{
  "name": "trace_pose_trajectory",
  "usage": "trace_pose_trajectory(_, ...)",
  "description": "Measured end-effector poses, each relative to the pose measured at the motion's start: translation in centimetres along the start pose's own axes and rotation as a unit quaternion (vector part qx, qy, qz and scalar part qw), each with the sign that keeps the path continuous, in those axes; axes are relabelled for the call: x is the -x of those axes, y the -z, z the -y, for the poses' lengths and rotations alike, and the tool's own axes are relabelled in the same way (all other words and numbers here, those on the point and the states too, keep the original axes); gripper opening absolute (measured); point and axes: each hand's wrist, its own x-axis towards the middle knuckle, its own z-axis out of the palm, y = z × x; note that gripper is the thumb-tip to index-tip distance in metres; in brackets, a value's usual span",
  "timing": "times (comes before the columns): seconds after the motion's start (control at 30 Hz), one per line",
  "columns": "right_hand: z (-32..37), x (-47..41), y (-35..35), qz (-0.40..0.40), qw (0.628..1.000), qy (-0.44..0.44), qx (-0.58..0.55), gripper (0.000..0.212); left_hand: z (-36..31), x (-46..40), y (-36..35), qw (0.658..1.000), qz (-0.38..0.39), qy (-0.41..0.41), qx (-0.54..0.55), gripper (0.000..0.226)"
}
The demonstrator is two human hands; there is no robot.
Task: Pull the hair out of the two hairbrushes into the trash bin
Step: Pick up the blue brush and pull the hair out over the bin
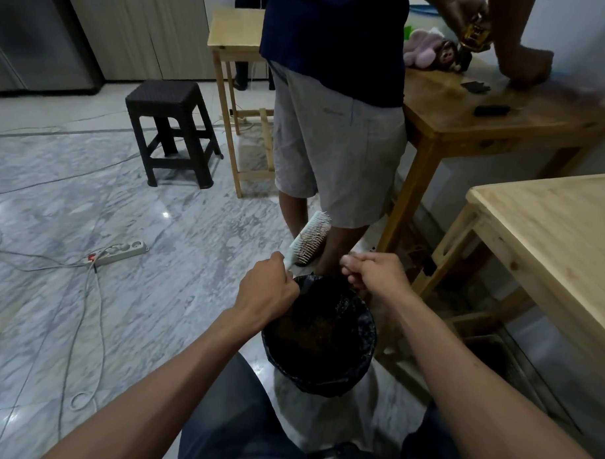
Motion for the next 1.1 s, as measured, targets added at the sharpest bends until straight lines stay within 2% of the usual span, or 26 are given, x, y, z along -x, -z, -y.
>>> trace_pose_trajectory(0.1,-1.0,-0.2,1.6,-0.070,0.995,-0.067,0.010,0.013,0.1,0.0,0.0,1.000,0.003,0.006,0.004,0.009)
trace_pose_trajectory(0.17,-1.9,-0.4,2.3,-0.081,0.991,-0.101,0.044,0.014,-0.1,0.0,-0.2,1.000,0.004,0.002,0.005,0.008)
trace_pose_trajectory(0.27,-2.4,-0.6,2.6,-0.016,0.987,-0.106,0.123,0.018,-0.5,-0.1,-0.6,1.000,0.012,-0.016,0.005,0.008)
trace_pose_trajectory(0.37,-1.9,-0.8,2.1,0.047,0.981,-0.056,0.182,0.047,-0.8,-0.1,-0.8,0.999,0.016,-0.035,-0.006,0.011)
trace_pose_trajectory(0.53,0.3,-0.7,1.6,0.030,0.999,0.037,0.023,0.059,-0.6,-0.1,-0.9,0.998,0.016,-0.051,-0.012,0.010)
trace_pose_trajectory(0.63,0.7,-0.7,1.2,0.026,0.997,0.066,0.012,0.047,-0.3,0.1,-0.8,0.998,0.018,-0.062,-0.010,0.010)
trace_pose_trajectory(0.73,0.5,-1.0,0.8,-0.051,0.996,0.074,-0.016,0.015,-0.2,0.3,-0.6,0.998,0.019,-0.062,-0.011,0.008)
trace_pose_trajectory(0.8,0.2,-1.0,0.9,-0.078,0.994,0.070,-0.021,0.005,0.1,0.4,-0.4,0.998,0.019,-0.050,-0.020,0.008)
trace_pose_trajectory(0.97,0.4,-0.1,1.6,-0.102,0.991,0.078,-0.044,0.007,0.5,0.2,-0.3,0.999,0.011,-0.018,-0.030,0.008)
trace_pose_trajectory(1.1,1.2,0.3,2.1,-0.173,0.972,0.042,-0.156,0.008,0.6,-0.3,-0.2,1.000,0.000,0.016,-0.023,0.011)
